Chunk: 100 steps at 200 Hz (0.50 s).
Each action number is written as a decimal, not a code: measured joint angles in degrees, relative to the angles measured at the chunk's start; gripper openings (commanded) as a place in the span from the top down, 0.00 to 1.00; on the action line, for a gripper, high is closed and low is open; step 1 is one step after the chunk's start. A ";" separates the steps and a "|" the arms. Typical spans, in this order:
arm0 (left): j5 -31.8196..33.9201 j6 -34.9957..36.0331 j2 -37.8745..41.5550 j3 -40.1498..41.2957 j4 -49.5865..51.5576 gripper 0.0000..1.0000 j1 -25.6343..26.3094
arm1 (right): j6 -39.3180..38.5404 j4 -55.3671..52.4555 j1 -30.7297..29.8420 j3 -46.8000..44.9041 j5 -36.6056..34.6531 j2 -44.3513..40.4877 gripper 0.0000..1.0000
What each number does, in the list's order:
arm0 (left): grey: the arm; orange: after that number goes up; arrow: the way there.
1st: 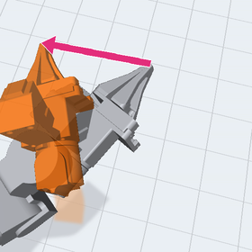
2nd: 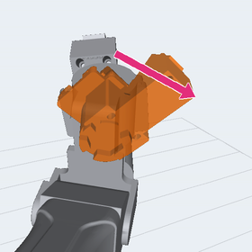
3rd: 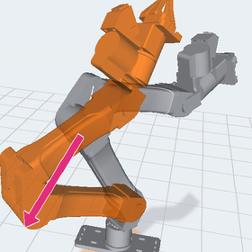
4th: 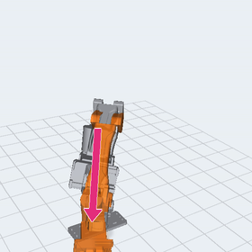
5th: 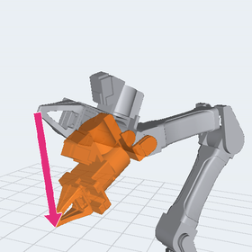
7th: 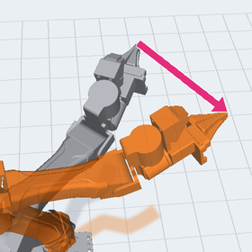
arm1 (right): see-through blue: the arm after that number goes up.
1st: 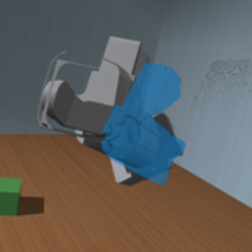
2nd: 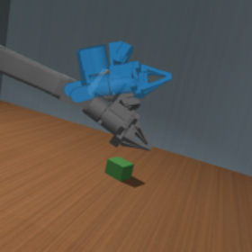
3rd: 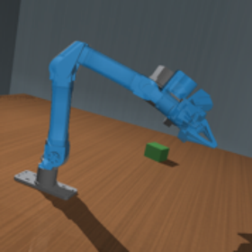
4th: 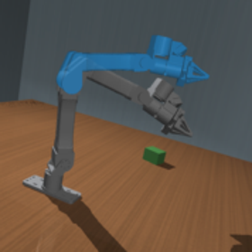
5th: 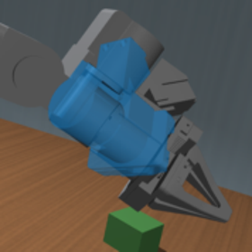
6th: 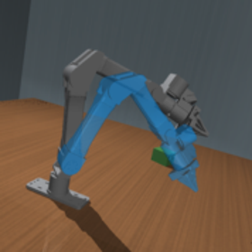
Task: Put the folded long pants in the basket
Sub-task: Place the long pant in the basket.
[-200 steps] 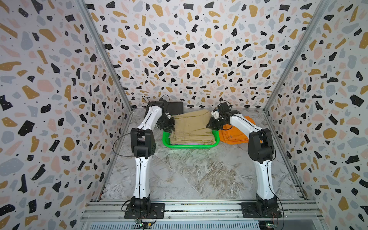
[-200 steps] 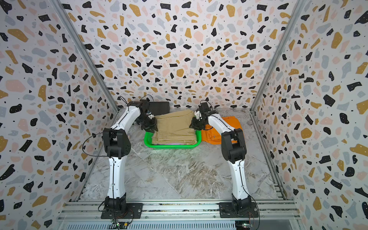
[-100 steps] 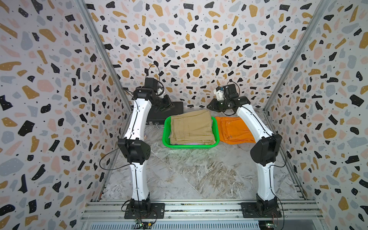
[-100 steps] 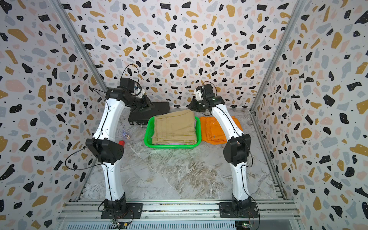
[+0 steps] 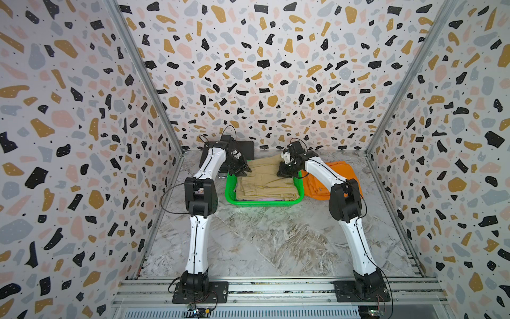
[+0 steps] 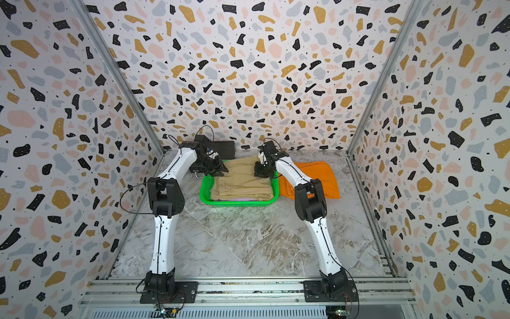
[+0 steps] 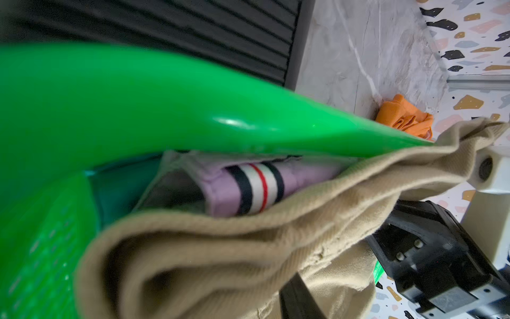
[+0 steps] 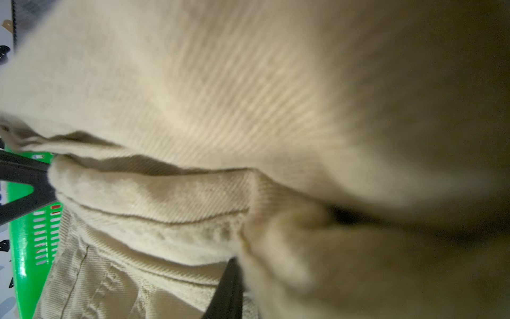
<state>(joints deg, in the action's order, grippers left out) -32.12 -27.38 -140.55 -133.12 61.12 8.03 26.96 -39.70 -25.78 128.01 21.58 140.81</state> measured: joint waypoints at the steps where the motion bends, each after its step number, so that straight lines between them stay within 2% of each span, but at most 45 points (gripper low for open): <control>1: 0.00 0.00 0.00 0.00 -0.02 0.65 0.00 | 0.00 0.04 0.00 -0.02 -0.04 -0.02 0.82; 11: 0.07 0.00 -0.13 0.00 -0.11 0.65 0.00 | -0.02 0.20 0.00 -0.09 -0.35 -0.11 0.79; 37: -0.13 0.00 -1.22 -0.68 -0.31 0.63 -0.61 | -0.59 0.55 -0.33 0.09 0.07 -0.07 0.59; 69: -0.26 -0.17 -0.85 -1.16 -0.24 0.49 -1.07 | -1.09 0.50 -0.79 0.68 1.40 -0.83 0.36; 89: 0.00 -0.57 1.01 -1.16 -0.28 0.39 -1.16 | -0.39 0.31 -0.85 -0.31 1.46 -3.45 0.29; 100: -0.02 -0.66 3.30 -0.98 -0.28 0.29 -1.27 | 0.26 0.04 -0.66 -1.42 1.33 -6.08 0.26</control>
<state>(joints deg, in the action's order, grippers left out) -32.14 -28.03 -137.25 -134.10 60.84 6.76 27.22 -39.66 -26.44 126.58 22.92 134.74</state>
